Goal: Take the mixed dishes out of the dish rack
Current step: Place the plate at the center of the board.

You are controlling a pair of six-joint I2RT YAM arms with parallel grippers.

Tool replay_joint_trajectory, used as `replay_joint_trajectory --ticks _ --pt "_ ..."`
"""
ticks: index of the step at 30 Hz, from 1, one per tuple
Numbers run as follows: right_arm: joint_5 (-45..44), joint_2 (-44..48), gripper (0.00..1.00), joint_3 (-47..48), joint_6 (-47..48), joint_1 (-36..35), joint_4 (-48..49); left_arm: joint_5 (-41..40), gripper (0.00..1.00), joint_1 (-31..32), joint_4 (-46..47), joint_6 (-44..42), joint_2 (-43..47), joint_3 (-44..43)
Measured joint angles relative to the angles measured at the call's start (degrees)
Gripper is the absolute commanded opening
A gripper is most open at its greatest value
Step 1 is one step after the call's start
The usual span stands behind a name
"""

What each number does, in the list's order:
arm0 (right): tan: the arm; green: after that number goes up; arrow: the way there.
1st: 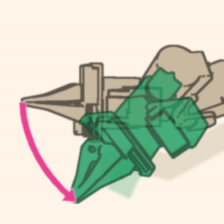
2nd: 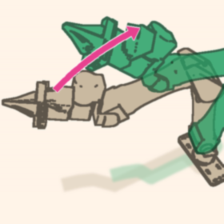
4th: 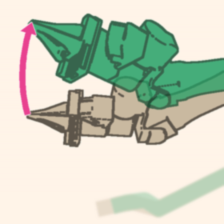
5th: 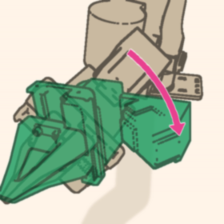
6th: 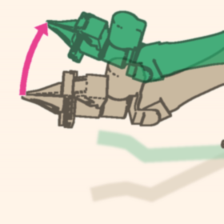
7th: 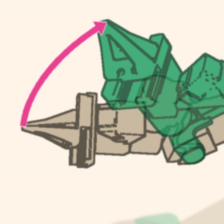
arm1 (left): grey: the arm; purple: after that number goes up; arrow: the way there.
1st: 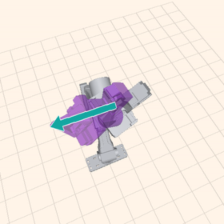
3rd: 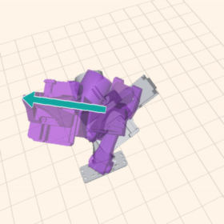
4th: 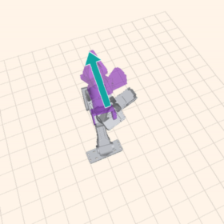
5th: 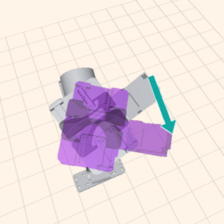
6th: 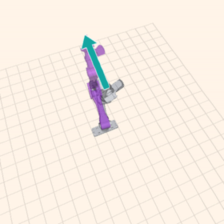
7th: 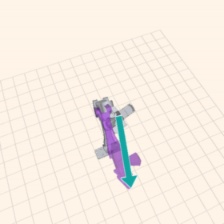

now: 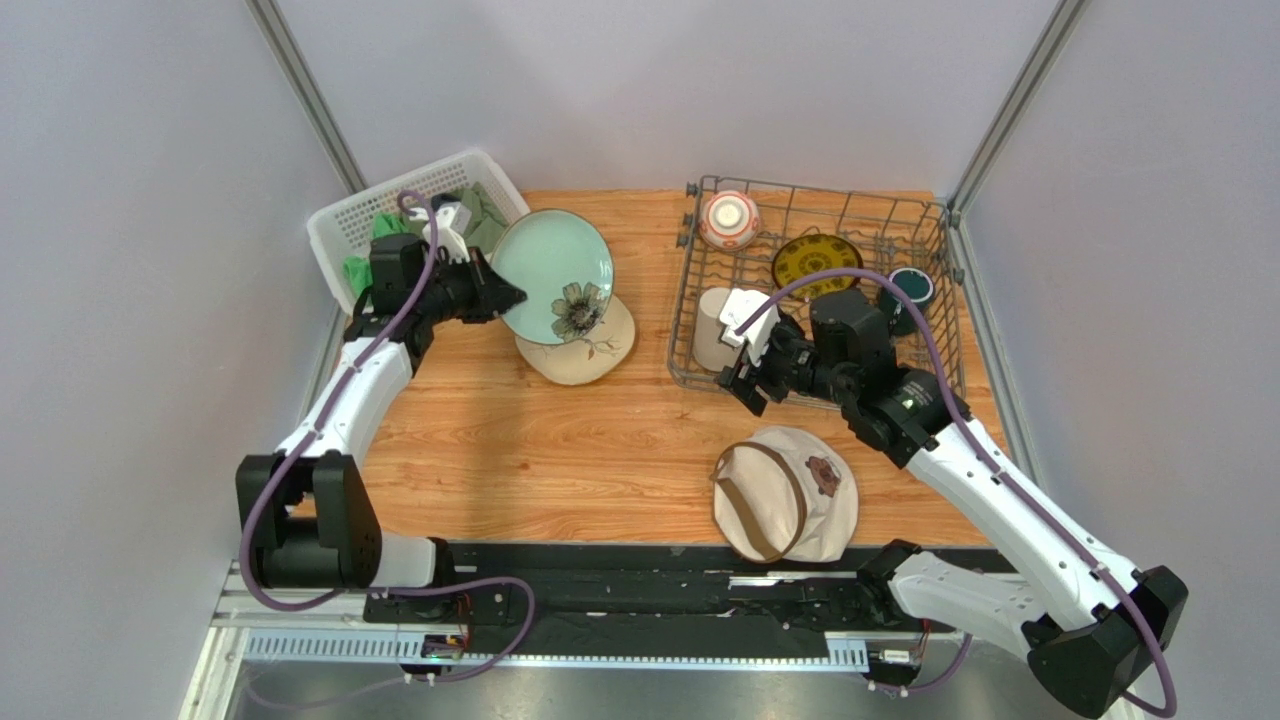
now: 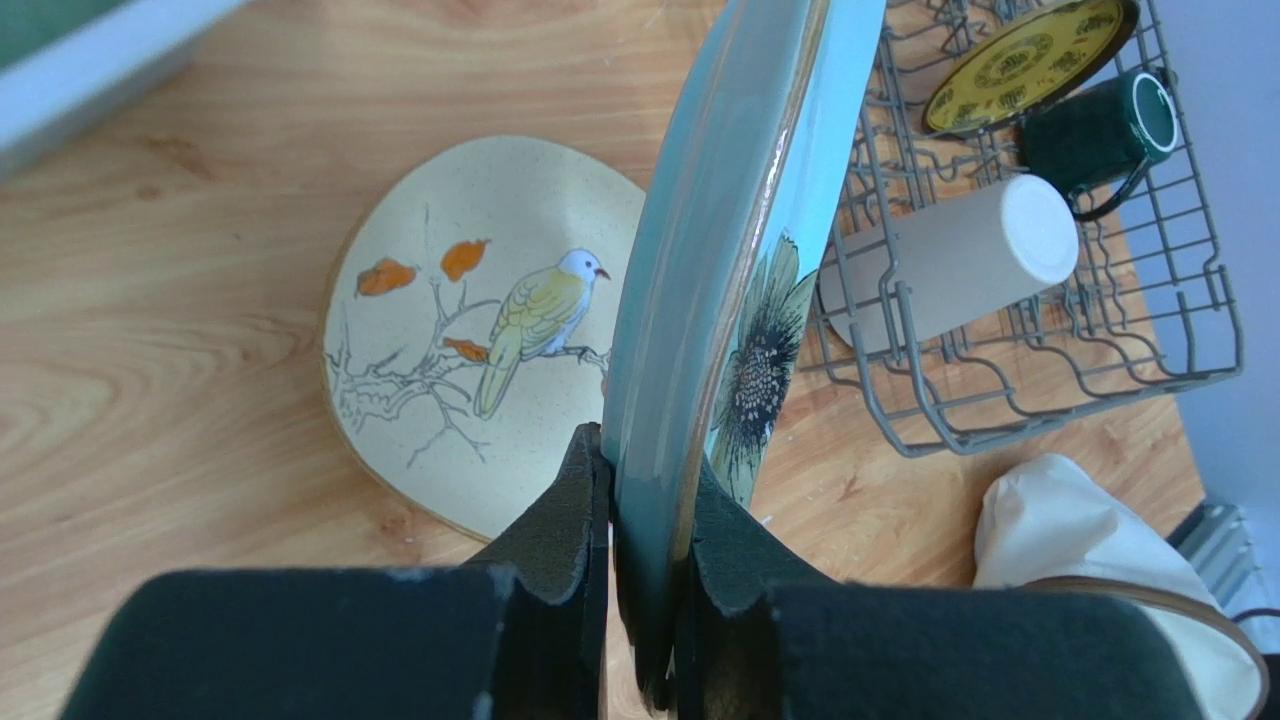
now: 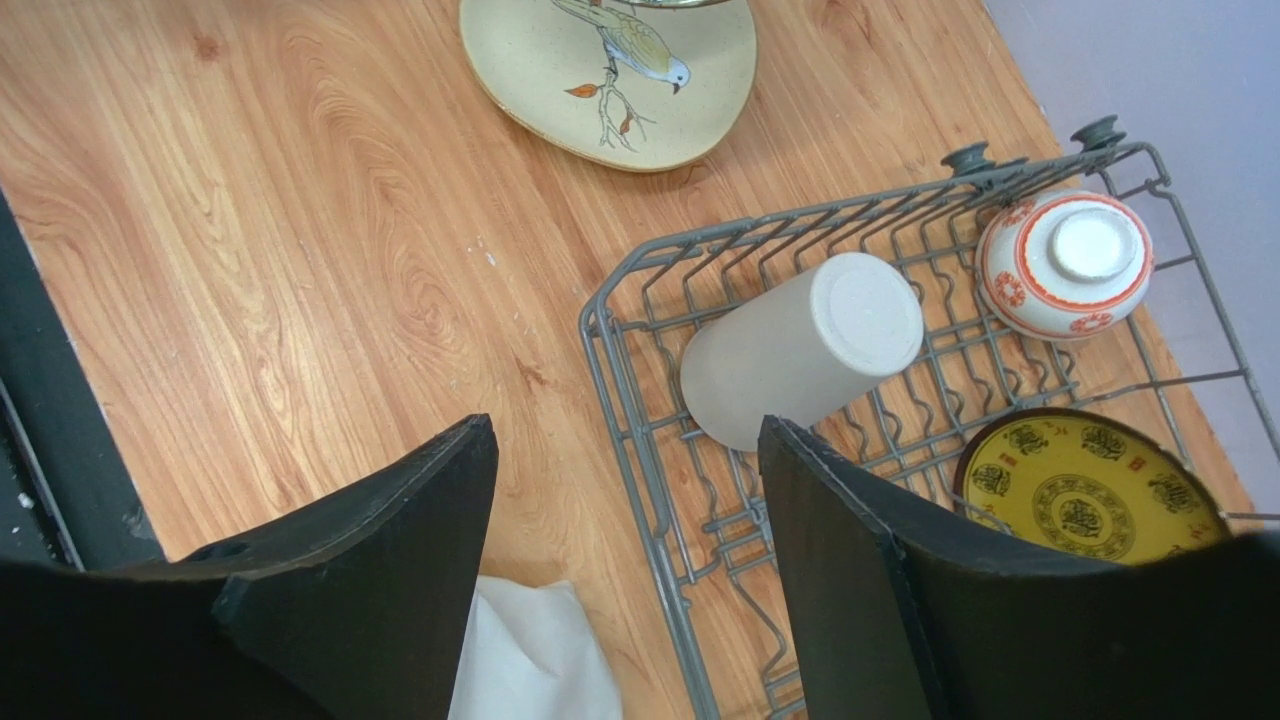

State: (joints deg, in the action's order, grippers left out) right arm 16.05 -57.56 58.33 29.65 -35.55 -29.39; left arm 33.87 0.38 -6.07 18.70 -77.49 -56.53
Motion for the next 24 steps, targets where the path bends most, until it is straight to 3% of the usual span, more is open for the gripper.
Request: replay_joint_trajectory --ticks 9,24 --pt "-1.5 -0.6 0.7 -7.5 -3.4 3.7 6.4 3.2 0.0 -1.0 3.4 7.4 -8.0 0.0" --pt "-2.1 2.0 0.7 -11.0 -2.3 6.2 9.0 4.8 0.0 -2.2 8.2 18.4 -19.4 0.0"
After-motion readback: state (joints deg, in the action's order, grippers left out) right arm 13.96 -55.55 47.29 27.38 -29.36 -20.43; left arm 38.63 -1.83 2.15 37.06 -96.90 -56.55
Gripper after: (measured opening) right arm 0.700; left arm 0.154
